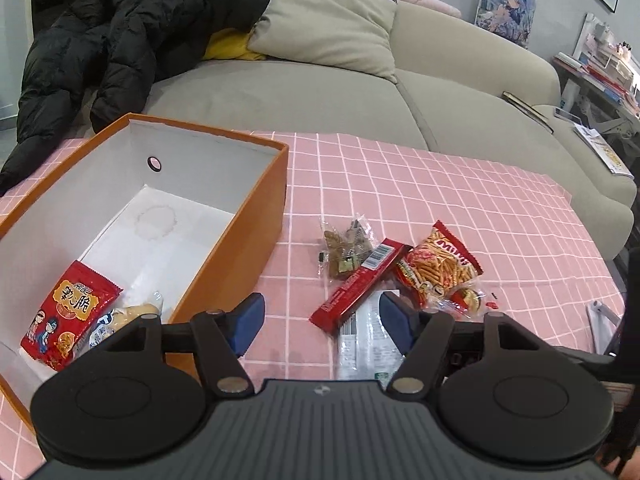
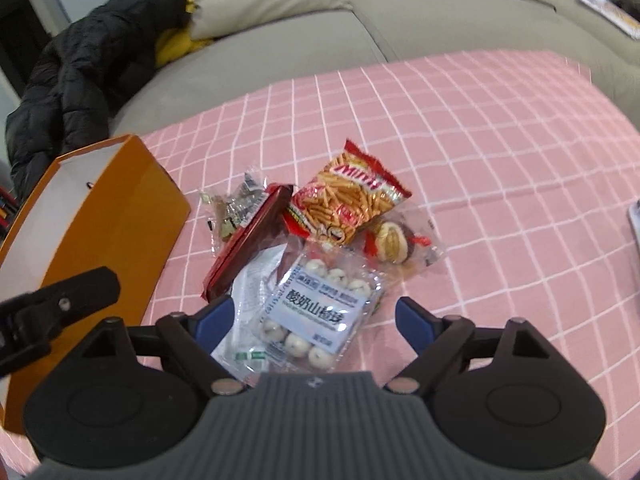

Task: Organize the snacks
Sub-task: 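Grasp the yellow-white Amerio bag with the left tool while the right tool grasps the hawthorn-ball bag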

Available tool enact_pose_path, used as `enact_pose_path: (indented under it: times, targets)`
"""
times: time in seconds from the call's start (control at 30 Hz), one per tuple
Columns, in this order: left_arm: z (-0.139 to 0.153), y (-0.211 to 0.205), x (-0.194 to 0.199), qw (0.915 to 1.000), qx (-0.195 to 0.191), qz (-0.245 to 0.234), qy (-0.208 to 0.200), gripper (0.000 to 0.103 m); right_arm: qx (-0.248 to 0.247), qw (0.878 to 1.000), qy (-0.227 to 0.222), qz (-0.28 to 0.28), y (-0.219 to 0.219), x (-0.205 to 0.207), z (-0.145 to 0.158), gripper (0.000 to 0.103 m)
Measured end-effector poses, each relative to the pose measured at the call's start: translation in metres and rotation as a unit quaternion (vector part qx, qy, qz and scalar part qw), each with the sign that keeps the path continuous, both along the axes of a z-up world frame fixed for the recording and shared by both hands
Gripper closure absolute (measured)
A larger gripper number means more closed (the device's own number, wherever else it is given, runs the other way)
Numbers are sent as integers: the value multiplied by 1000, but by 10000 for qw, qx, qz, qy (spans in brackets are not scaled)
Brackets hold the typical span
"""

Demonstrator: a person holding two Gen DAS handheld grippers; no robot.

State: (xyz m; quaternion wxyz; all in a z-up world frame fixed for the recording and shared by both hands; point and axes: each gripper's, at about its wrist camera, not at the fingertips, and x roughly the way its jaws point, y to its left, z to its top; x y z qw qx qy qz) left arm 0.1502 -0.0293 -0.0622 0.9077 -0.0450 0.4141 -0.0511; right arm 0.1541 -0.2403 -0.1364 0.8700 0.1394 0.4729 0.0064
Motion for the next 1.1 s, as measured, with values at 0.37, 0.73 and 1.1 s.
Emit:
enact_pose_path:
  times: [0.37, 0.73, 1.1]
  targets:
    - [-24, -10, 1, 9990, -47, -166, 412, 25, -13, 9993, 177, 344, -8, -8, -10, 74]
    - [-56, -27, -1, 9949, -5, -443, 912, 26, -79, 9992, 231, 330, -42, -30, -11, 83]
    - [-45, -7, -12, 9977, 61, -69, 675, 29, -184, 9992, 353, 100, -17, -24, -12, 21]
